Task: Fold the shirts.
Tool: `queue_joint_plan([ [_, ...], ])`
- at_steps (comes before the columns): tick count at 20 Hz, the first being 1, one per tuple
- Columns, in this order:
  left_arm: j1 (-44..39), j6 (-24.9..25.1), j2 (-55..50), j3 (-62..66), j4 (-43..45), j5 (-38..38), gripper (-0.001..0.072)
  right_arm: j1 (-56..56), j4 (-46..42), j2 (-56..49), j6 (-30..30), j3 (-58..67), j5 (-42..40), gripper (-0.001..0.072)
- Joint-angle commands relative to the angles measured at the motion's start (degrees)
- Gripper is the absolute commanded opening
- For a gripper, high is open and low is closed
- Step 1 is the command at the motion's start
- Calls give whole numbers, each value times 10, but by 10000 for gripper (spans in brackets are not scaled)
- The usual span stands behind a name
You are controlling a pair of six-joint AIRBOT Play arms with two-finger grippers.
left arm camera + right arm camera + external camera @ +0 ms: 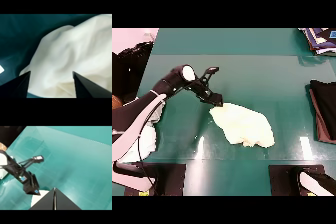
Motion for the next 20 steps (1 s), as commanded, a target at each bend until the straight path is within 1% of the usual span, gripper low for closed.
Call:
queue_joint_plan([
  [1,3,42,-41,0,-50,20,617,0,0,0,0,1,10,16],
  [3,3,42,-41,-1,-51,41,617,0,0,0,0,1,12,16],
  [4,3,42,-41,-1,-50,44,524,0,0,0,1,0,12,16],
  [5,3,42,-41,-1,-50,47,284,0,0,0,0,1,13,16],
  [6,3,42,-41,-1,-50,47,150,0,0,0,0,0,15,16],
  [7,3,42,-41,-1,-50,48,118,0,0,0,0,0,16,16],
  [8,3,42,-41,-1,-50,52,117,0,0,0,1,0,17,16],
  [9,4,42,-40,-1,-49,50,26,0,-1,0,0,0,24,16],
  [10,8,42,-39,3,-46,37,27,0,-14,0,1,0,36,17],
  [12,31,32,-38,28,-40,-5,27,0,-73,1,8,-7,75,16],
  [14,60,32,-17,55,-27,-25,27,0,-127,16,29,-59,95,17],
  [16,84,33,15,74,-18,-24,27,0,-171,37,32,-148,89,16],
  [18,99,33,48,78,-16,-20,27,0,-183,56,32,-261,39,20],
  [19,99,37,57,79,-14,-20,28,0,-178,58,32,-321,1,144],
  [20,99,37,64,79,-5,-21,27,1,-163,55,32,-375,-37,379],
])
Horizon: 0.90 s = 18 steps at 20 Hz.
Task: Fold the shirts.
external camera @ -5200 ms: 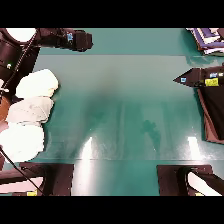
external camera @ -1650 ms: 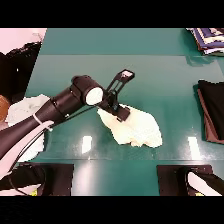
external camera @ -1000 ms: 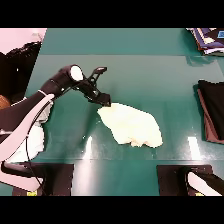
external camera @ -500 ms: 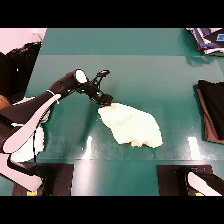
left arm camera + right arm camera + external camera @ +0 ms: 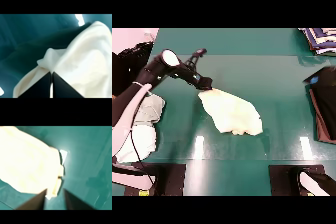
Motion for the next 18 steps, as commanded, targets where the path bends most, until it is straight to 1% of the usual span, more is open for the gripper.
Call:
queue_joint_plan([
  [1,13,3,30,9,15,-10,28,6,14,-1,5,-184,-101,441],
  [3,13,3,29,6,16,-15,28,18,55,-43,3,-252,-124,440],
  [6,13,3,29,6,16,-15,28,68,98,-121,-38,-303,-179,440],
  [10,13,3,29,6,22,-15,28,135,103,-207,-43,-304,-207,440],
  [11,13,3,29,6,24,-15,28,145,112,-222,-55,-304,-209,440],
  [14,13,3,29,6,31,-15,28,168,127,-249,-61,-304,-209,437],
  [15,13,3,29,6,32,-16,28,171,127,-253,-61,-304,-212,427],
  [16,13,3,29,6,32,-17,28,174,127,-252,-61,-304,-216,359],
  [17,13,2,29,6,32,-19,28,174,127,-252,-68,-301,-218,161],
  [18,13,-5,30,6,32,-20,27,173,125,-252,-80,-294,-217,15],
])
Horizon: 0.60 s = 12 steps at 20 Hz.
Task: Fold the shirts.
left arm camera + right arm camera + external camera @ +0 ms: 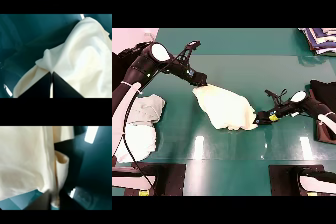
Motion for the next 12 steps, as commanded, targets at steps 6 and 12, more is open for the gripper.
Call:
queue_joint_plan([
  [6,1,-51,115,52,116,-2,27,-12,-54,85,7,187,32,14],
  [12,0,-70,300,143,133,-2,27,-104,-72,229,20,430,32,14],
])
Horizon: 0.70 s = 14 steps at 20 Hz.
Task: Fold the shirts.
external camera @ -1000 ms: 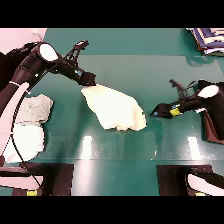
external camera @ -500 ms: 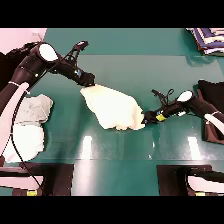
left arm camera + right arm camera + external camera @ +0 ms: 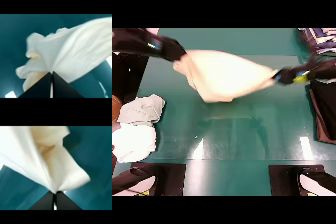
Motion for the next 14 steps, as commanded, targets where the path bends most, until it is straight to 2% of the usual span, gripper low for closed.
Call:
queue_joint_plan([
  [1,0,-27,99,46,16,1,27,-52,-12,80,7,126,0,14],
  [6,0,-74,163,99,0,-5,26,-133,-13,146,7,223,34,14],
  [8,0,-72,161,110,-33,-23,27,-162,-12,149,16,245,49,14],
  [11,0,-72,131,68,-33,-81,26,-173,-12,116,55,248,90,14],
  [14,-7,-71,88,-41,-43,-117,27,-155,-13,33,80,248,191,14],
])
